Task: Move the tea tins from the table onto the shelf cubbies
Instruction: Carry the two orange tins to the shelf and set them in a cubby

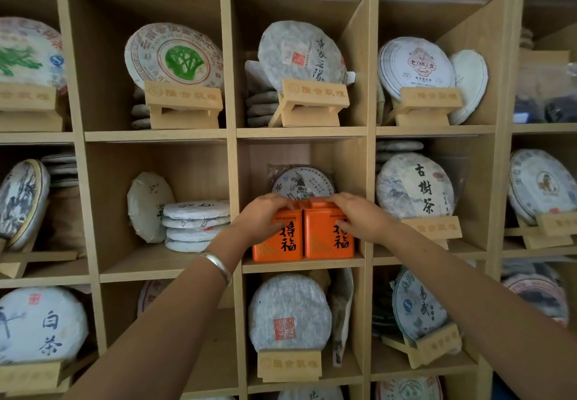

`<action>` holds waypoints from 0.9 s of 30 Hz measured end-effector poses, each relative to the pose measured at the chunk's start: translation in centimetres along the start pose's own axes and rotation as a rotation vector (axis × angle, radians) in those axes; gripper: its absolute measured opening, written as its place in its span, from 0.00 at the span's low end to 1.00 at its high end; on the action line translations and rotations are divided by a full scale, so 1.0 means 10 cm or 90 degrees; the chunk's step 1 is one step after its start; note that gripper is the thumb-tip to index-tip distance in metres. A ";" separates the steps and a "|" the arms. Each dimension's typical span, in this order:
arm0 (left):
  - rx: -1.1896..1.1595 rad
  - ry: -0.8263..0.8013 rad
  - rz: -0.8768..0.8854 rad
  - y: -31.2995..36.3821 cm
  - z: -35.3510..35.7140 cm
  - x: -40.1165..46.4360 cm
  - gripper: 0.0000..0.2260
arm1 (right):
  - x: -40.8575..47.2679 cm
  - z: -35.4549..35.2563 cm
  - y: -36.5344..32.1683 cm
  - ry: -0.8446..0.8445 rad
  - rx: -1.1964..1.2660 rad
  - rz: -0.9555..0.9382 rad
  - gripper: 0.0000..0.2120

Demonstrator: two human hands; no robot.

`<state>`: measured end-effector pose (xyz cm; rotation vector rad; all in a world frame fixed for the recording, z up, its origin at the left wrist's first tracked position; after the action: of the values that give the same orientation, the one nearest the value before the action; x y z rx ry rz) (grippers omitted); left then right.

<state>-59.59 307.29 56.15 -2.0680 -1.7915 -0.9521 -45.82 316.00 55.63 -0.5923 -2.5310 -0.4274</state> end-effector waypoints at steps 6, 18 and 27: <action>0.012 0.006 -0.021 0.01 -0.01 -0.04 0.25 | -0.04 -0.05 -0.02 -0.005 -0.027 -0.008 0.25; 0.029 -0.004 0.001 0.30 -0.13 -0.02 0.28 | -0.25 -0.41 -0.15 0.011 -0.078 0.000 0.31; -0.081 -0.054 0.161 1.25 0.18 0.15 0.25 | -1.28 -1.10 0.13 -0.015 -0.174 0.213 0.32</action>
<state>-47.08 306.74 58.58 -2.3759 -1.4929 -0.9395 -30.83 308.53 58.04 -1.1067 -2.3484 -0.6474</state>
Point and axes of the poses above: each hand's wrist, its own x-axis towards the middle knuckle, its own z-axis out of the palm, y = z × x, the point moved 9 cm from there along x, towards the middle knuckle, and after that the axes turned 11 degrees about -x, right-handed, at the moved point
